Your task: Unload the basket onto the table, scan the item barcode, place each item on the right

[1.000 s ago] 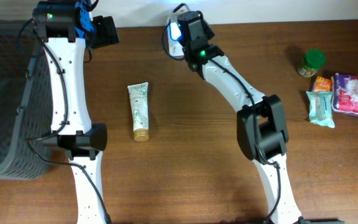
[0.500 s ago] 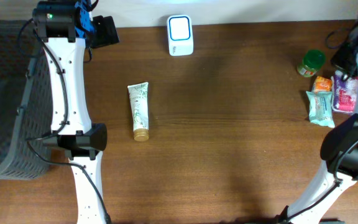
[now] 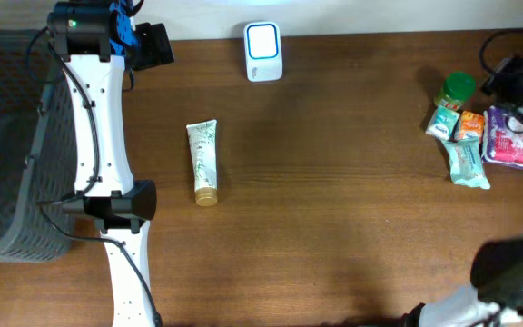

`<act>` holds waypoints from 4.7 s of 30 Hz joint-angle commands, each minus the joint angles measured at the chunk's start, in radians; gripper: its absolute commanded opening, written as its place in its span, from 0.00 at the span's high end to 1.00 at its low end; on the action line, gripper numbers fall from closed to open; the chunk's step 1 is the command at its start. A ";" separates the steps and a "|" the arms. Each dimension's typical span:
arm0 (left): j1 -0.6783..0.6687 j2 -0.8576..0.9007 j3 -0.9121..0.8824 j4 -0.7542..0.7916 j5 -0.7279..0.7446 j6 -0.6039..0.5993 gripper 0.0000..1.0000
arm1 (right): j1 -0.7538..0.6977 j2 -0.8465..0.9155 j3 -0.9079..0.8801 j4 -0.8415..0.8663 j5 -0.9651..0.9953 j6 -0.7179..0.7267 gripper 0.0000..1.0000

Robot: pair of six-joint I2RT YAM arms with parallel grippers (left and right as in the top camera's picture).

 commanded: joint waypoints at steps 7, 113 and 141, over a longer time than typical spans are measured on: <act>0.000 -0.021 -0.002 -0.002 -0.011 0.012 0.01 | 0.005 -0.045 0.006 -0.106 -0.092 -0.002 0.01; -0.787 -0.003 -1.207 0.449 -0.460 0.078 0.34 | 0.005 -0.045 0.006 -0.106 -0.092 -0.002 0.01; -0.334 0.154 -0.882 0.260 0.737 0.356 0.87 | 0.005 -0.045 0.006 -0.106 -0.092 -0.002 0.01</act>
